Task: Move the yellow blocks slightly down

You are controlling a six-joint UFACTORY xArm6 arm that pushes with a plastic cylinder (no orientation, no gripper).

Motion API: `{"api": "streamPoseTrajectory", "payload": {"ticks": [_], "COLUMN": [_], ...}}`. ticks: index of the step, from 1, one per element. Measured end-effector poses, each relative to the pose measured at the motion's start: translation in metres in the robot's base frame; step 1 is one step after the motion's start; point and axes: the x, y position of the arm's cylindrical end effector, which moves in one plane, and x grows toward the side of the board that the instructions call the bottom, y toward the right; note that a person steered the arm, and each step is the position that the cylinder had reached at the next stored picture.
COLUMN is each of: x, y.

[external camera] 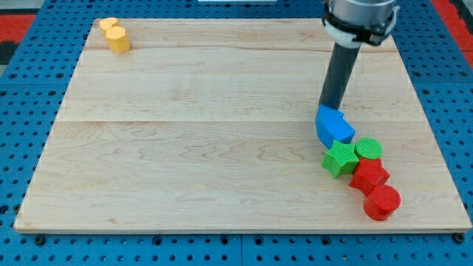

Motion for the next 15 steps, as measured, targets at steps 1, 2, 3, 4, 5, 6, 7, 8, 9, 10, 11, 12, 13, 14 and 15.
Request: {"api": "streamPoseTrajectory", "payload": {"ticks": [1,2,3,4,5,6,7,8,9,10,11,12,13,14,15], "x": [0.013,-0.048,-0.118,-0.205,-0.239,-0.239,-0.239,-0.234,-0.2,-0.191,-0.162,-0.12,-0.108,-0.145,-0.155], "y": [-0.019,-0.044,-0.146,-0.22,-0.266,-0.293,-0.362,-0.419,-0.37,-0.323,-0.338,-0.357,-0.356,-0.395,-0.352]}}
